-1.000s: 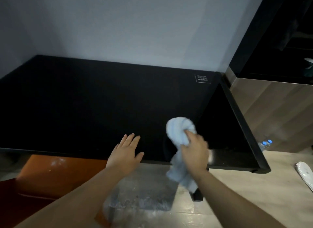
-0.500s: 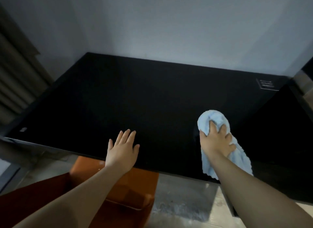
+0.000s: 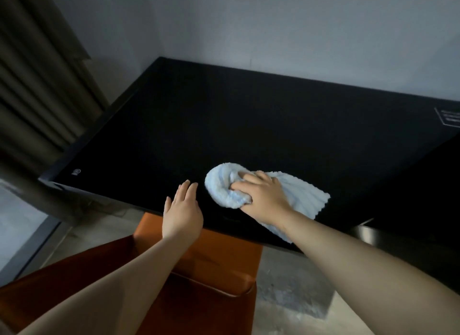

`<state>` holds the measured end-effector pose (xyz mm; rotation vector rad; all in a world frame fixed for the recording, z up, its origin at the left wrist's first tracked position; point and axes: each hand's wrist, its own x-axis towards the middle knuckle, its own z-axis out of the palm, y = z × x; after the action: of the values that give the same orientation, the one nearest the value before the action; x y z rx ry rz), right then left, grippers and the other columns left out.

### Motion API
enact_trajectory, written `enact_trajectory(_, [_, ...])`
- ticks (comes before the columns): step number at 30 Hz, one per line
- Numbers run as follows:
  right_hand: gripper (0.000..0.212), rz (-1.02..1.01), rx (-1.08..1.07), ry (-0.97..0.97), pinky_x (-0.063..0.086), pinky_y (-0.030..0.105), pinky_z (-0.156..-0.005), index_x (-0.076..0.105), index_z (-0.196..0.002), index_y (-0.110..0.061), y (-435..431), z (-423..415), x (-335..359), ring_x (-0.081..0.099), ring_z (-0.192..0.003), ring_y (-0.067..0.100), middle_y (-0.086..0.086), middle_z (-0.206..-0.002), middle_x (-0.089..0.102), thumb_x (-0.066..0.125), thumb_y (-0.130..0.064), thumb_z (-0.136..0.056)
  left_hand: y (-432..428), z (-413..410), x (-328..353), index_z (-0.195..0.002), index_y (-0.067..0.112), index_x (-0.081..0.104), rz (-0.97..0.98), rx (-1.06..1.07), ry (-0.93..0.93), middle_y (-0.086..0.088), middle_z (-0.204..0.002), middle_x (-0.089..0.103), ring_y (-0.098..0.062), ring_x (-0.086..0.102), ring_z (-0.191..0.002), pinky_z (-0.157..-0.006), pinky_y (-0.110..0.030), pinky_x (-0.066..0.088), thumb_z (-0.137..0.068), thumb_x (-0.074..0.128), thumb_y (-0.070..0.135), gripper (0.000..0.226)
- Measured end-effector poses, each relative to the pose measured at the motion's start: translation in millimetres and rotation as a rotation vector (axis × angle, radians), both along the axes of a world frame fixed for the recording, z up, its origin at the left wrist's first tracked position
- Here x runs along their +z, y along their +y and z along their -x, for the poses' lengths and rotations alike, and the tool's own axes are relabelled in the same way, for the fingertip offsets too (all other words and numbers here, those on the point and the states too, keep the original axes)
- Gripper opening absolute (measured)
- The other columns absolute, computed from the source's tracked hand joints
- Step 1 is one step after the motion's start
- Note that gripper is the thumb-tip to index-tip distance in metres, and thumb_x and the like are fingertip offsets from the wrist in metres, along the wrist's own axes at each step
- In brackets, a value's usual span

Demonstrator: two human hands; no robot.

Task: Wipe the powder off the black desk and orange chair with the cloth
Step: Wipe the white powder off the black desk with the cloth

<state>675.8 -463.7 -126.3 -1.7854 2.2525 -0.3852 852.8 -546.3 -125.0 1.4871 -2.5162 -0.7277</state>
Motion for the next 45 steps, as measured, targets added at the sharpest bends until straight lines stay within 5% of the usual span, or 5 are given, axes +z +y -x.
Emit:
enact_trajectory(11, [0.023, -0.044, 0.219, 0.082, 0.033, 0.049, -0.096, 0.058, -0.102, -0.04, 165, 16, 5, 0.036, -0.125, 0.029, -0.002, -0.136, 0.043, 0.061, -0.035, -0.08, 108, 40, 3, -0.146, 0.022, 0.027, -0.056, -0.09, 0.116, 0.004, -0.154, 0.026, -0.01, 0.01, -0.144, -0.118, -0.037, 0.006, -0.096, 0.037, 0.011, 0.053])
enact_trajectory(29, [0.036, -0.33, -0.349, 0.297, 0.026, 0.04, -0.096, 0.054, -0.116, -0.039, 453, 156, 10, 0.019, -0.131, 0.027, -0.007, -0.15, 0.015, 0.055, -0.022, -0.085, 319, 175, 11, -0.149, 0.024, 0.014, 0.094, -0.569, -0.105, 0.006, -0.158, 0.008, -0.011, -0.003, -0.145, -0.118, -0.035, 0.003, -0.096, 0.036, 0.01, 0.059])
enact_trajectory(34, [0.036, -0.324, -0.506, 0.232, 0.031, 0.034, -0.088, 0.056, -0.117, -0.037, 508, 176, 9, 0.025, -0.127, 0.027, -0.006, -0.148, 0.018, 0.055, -0.019, -0.085, 342, 202, 13, -0.15, 0.023, 0.013, 0.138, -0.664, -0.131, 0.005, -0.158, 0.007, -0.012, -0.003, -0.145, -0.118, -0.034, 0.004, -0.098, 0.034, 0.013, 0.056])
enact_trajectory(40, [0.038, -0.613, -0.815, 0.018, 0.042, 0.031, -0.089, 0.047, -0.129, -0.034, 587, 170, -16, 0.039, -0.118, 0.025, -0.002, -0.138, 0.037, 0.046, -0.037, -0.091, 358, 219, 6, -0.15, 0.023, 0.012, 0.157, -0.771, -0.169, 0.004, -0.158, 0.006, -0.014, -0.004, -0.146, -0.117, -0.036, 0.005, -0.099, 0.032, 0.018, 0.055])
enact_trajectory(45, [0.048, -0.37, -0.894, -0.189, 0.043, 0.03, -0.091, 0.05, -0.131, -0.028, 563, 154, -26, 0.048, -0.112, 0.03, 0.005, -0.128, 0.047, 0.052, -0.018, -0.085, 361, 215, -4, -0.15, 0.023, 0.012, 0.161, -0.805, -0.202, 0.004, -0.159, 0.006, -0.014, -0.004, -0.146, -0.117, -0.035, 0.005, -0.1, 0.029, 0.023, 0.053])
